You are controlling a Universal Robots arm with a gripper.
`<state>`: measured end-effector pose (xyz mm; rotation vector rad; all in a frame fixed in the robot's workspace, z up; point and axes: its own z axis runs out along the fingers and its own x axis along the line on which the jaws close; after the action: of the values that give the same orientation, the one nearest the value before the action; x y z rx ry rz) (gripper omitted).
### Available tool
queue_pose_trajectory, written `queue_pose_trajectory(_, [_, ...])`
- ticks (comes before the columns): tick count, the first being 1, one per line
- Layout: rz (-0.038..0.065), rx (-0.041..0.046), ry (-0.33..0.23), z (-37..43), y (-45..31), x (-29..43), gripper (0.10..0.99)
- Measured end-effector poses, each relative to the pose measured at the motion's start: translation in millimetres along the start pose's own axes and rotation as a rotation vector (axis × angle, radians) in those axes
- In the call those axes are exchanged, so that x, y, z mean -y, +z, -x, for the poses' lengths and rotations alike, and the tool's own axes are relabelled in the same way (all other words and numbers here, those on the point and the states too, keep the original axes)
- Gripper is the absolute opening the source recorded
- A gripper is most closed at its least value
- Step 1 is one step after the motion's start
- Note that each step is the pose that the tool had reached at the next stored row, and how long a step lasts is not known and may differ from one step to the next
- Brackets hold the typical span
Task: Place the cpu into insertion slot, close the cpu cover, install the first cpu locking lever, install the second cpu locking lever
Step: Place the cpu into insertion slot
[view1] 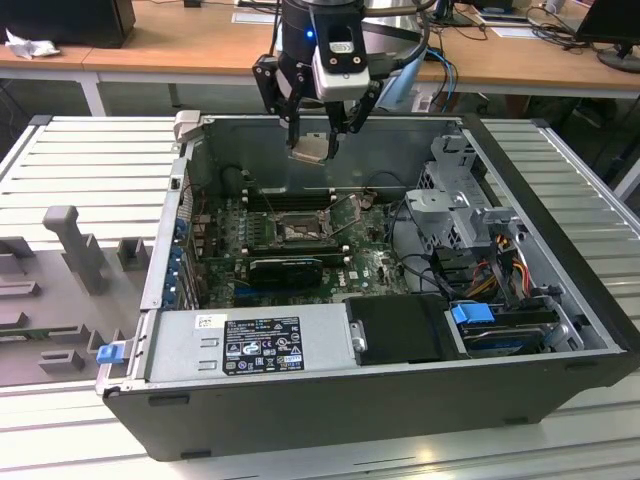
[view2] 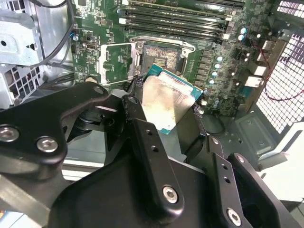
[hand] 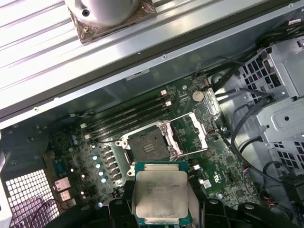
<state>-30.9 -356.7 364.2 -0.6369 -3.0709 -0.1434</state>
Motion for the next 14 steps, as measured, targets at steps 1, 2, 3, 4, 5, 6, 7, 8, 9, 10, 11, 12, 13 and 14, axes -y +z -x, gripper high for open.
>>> queue_pose_trajectory(1, [0.000, 0.0004, 0.004, 0.0, 0.0, 0.0, 0.525])
queue_pose_trajectory(2, [0.000, 0.0007, 0.008, 0.0, 0.0, 0.0, 0.525])
queue_pose_trajectory(3, [0.000, 0.0010, 0.011, 0.0, 0.0, 0.0, 0.525])
queue_pose_trajectory(4, [0.000, 0.0013, 0.015, 0.0, 0.0, 0.0, 0.525])
queue_pose_trajectory(5, [0.000, 0.0016, 0.018, 0.0, 0.0, 0.0, 0.525])
queue_pose_trajectory(6, [0.000, 0.0021, 0.023, 0.0, 0.0, 0.0, 0.525])
queue_pose_trajectory(7, [0.001, 0.0025, 0.028, 0.0, 0.0, 0.0, 0.525])
queue_pose_trajectory(8, [0.001, 0.0029, 0.033, 0.0, 0.0, 0.0, 0.525])
queue_pose_trajectory(9, [0.001, 0.0034, 0.039, 0.0, 0.0, 0.0, 0.525])
queue_pose_trajectory(10, [0.001, 0.0038, 0.042, 0.0, 0.0, 0.0, 0.525])
queue_pose_trajectory(11, [0.001, 0.0041, 0.046, 0.0, 0.0, 0.0, 0.525])
queue_pose_trajectory(12, [0.001, 0.0045, 0.050, 0.0, 0.1, 0.0, 0.525])
queue_pose_trajectory(13, [0.001, 0.0048, 0.054, 0.0, 0.0, 0.0, 0.525])
queue_pose_trajectory(14, [0.001, 0.0052, 0.058, 0.0, 0.1, 0.0, 0.525])
